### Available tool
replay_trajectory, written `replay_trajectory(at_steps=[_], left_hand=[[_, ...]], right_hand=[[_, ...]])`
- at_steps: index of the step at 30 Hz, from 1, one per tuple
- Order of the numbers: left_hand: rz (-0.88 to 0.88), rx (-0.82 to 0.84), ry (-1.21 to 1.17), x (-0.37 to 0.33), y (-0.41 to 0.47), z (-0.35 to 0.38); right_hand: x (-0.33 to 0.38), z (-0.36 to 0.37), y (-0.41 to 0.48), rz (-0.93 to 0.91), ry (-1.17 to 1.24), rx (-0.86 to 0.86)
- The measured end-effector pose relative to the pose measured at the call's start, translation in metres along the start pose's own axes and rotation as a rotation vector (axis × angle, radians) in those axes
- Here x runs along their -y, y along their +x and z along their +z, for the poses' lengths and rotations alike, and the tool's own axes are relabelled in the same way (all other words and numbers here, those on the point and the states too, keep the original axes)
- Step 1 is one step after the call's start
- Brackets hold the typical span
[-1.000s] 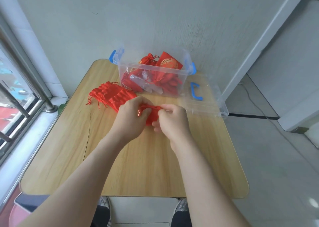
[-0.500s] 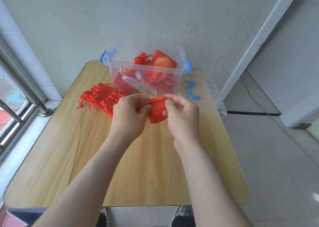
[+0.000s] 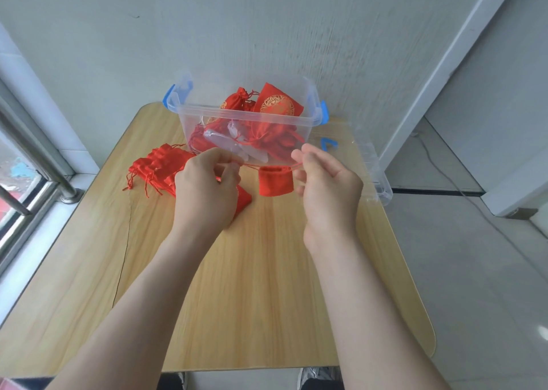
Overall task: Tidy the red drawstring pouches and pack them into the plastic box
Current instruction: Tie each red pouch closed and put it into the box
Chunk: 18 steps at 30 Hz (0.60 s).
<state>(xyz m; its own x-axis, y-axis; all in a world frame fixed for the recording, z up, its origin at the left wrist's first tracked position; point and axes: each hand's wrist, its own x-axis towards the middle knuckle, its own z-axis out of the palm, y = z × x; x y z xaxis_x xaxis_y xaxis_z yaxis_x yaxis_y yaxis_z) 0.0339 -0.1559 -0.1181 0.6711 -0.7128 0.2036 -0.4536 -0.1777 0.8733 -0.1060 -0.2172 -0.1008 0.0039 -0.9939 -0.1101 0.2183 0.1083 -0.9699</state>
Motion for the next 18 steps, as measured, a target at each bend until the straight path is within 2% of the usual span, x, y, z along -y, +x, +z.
replay_trajectory(at_steps=[6,9,14,16,18], left_hand=[[-0.054,0.004,-0.013,0.007,0.006,0.0],[-0.107,0.006,0.091,0.014,0.012,0.0],[-0.19,0.195,0.277,0.012,0.009,0.003],[-0.197,0.264,0.218,0.007,0.007,0.006],[-0.249,0.257,0.056,0.006,0.008,0.008]], right_hand=[[0.0,-0.003,0.005,0.229,0.194,-0.101],[-0.003,-0.003,0.009,0.286,0.234,-0.164],[0.003,-0.002,0.009,0.406,0.324,-0.151],[0.003,-0.004,0.01,0.411,0.345,-0.149],[0.003,-0.005,0.011,0.41,0.37,-0.159]])
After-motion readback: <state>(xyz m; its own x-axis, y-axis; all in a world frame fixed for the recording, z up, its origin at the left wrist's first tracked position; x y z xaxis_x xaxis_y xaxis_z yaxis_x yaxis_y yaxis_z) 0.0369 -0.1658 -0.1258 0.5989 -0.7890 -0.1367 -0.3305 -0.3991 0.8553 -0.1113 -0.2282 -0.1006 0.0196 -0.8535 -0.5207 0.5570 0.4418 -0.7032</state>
